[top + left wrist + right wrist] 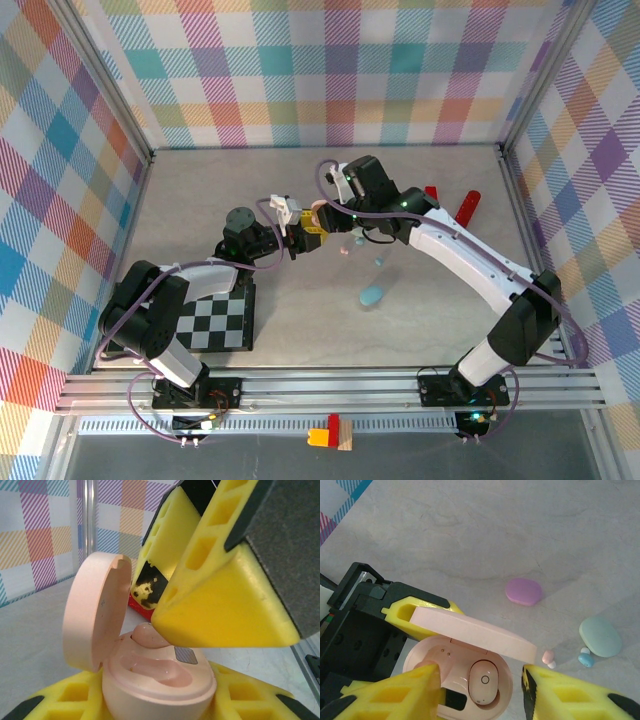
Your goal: Insert the wireless bluetooth earbuds into the charging case
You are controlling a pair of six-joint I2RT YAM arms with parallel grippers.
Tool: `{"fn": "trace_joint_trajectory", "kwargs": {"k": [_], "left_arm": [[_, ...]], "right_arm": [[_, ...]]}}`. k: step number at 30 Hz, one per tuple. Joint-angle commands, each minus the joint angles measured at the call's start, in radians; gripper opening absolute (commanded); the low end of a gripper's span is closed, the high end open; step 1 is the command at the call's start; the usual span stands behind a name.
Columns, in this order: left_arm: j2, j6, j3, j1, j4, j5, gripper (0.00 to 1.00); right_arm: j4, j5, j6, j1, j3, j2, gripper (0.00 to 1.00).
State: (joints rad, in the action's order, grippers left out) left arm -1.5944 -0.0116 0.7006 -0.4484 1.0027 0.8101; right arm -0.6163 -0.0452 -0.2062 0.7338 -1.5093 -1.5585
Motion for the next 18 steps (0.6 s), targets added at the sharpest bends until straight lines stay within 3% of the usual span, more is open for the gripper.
{"fn": "trace_joint_trajectory", "kwargs": {"k": [1,11,18], "left_arm": [[0.006,-0.015,0.014,0.008,0.083,0.016,0.37],[-0.004,-0.082,-0.001,0.051,0.180,0.014,0.37],[0.020,-0.084,0.007,0.068,0.180,0.010,0.38]], "right_arm": [[0.058,-0.013,-0.021,0.007,0.033,0.062,0.49],[0.356,-0.073,-0.086,-0.013,0.369,0.361,0.56],[0.330,-0.081,-0.262,-0.148,0.471,0.381,0.57]]}}
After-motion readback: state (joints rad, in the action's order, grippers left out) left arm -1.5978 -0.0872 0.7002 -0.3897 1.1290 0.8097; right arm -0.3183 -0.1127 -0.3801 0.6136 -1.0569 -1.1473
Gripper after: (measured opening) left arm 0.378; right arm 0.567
